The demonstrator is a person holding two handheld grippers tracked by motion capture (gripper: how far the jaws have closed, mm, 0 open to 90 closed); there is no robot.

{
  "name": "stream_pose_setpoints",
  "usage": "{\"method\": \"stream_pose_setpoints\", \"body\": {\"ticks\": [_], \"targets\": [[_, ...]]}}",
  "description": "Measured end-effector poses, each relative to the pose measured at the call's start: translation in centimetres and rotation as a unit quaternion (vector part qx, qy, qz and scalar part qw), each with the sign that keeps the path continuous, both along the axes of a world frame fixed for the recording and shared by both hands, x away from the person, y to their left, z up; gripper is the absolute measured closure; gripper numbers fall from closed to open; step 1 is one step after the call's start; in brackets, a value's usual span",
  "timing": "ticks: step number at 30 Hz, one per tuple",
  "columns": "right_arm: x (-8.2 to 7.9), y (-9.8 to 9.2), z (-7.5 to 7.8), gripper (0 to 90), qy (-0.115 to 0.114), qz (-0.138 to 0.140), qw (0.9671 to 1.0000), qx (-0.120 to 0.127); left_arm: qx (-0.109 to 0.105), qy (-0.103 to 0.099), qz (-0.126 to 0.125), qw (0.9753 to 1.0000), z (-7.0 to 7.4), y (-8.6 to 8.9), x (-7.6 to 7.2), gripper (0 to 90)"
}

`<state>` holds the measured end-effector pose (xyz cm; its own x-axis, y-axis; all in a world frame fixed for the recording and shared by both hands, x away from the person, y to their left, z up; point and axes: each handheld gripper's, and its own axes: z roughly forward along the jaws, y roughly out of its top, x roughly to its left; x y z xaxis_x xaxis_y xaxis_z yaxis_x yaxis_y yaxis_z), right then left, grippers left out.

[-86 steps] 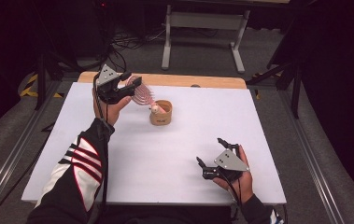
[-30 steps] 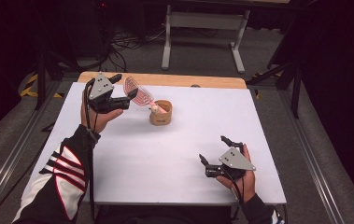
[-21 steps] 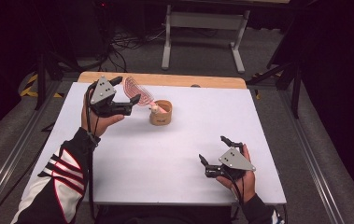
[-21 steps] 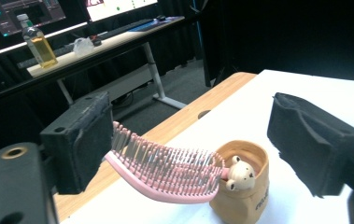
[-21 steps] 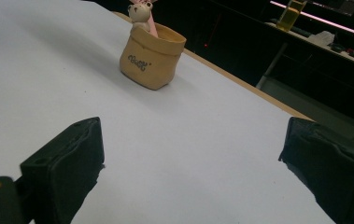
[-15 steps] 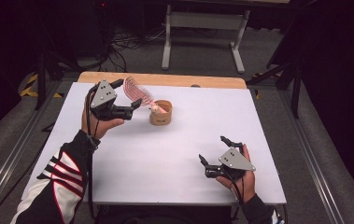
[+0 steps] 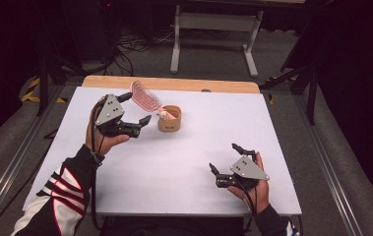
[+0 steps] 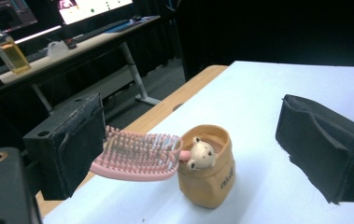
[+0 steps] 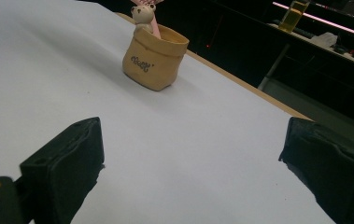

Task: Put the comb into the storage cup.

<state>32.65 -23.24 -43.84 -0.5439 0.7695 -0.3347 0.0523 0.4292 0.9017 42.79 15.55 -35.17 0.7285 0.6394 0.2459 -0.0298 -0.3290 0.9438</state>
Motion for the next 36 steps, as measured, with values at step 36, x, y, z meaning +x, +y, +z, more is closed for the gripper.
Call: {"method": "stream_pose_setpoints", "body": {"ticks": [36], "targets": [[-0.3,0.2,0.1,6.2,-0.014,-0.001,0.9999,0.000,0.024,-0.015,-0.032,0.9991,-3.3,-0.6,-4.3,6.8]]}}
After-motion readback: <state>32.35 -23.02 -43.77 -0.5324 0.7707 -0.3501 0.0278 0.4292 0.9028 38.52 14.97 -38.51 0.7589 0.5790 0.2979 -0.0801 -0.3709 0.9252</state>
